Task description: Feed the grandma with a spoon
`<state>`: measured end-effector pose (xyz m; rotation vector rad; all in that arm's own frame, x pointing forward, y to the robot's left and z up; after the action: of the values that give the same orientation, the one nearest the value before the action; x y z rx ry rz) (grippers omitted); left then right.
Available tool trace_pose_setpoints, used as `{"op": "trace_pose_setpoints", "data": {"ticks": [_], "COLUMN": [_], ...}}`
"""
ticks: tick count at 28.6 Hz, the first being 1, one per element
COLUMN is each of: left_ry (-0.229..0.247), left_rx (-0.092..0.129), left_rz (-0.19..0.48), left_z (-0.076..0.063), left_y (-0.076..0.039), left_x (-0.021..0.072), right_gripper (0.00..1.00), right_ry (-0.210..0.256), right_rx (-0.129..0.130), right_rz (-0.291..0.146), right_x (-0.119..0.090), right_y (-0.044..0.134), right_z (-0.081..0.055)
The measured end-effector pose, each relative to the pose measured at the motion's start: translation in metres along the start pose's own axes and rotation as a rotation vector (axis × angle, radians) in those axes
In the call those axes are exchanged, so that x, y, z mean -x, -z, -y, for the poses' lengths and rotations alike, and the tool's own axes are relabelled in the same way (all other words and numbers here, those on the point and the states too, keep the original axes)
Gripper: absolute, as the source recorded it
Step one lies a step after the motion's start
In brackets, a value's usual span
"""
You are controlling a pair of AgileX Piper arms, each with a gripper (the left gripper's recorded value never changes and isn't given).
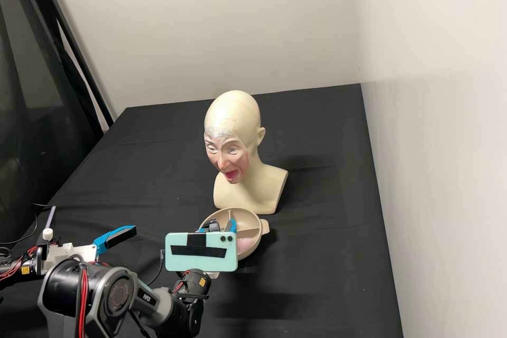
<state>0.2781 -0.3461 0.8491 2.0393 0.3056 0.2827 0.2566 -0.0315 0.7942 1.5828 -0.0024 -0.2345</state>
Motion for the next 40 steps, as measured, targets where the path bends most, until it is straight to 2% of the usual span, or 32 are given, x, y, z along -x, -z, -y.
{"op": "trace_pose_setpoints", "data": {"ticks": [4,13,25,40], "left_ry": [0.001,0.003,0.007,0.010], "left_rx": [-0.001,-0.001,-0.005,-0.005], "left_rz": [0.004,0.011,0.027,0.034], "left_z": [0.000,0.001,0.002,0.003], "left_y": [-0.001,-0.004,-0.008,-0.010], "left_x": [0.0000,-0.0001,-0.0002,-0.0031], "right_gripper": [0.00,0.00,0.00,0.00], "right_ry": [0.026,0.068,0.062,0.035], "right_rx": [-0.005,0.005,-0.002,0.001], "right_rz": [0.025,0.074,0.062,0.046], "right_x": [-0.001,-0.005,-0.009,-0.025], "right_y": [-0.006,-0.019,-0.024,-0.023], "right_z": [0.006,0.016,0.021,0.015]}}
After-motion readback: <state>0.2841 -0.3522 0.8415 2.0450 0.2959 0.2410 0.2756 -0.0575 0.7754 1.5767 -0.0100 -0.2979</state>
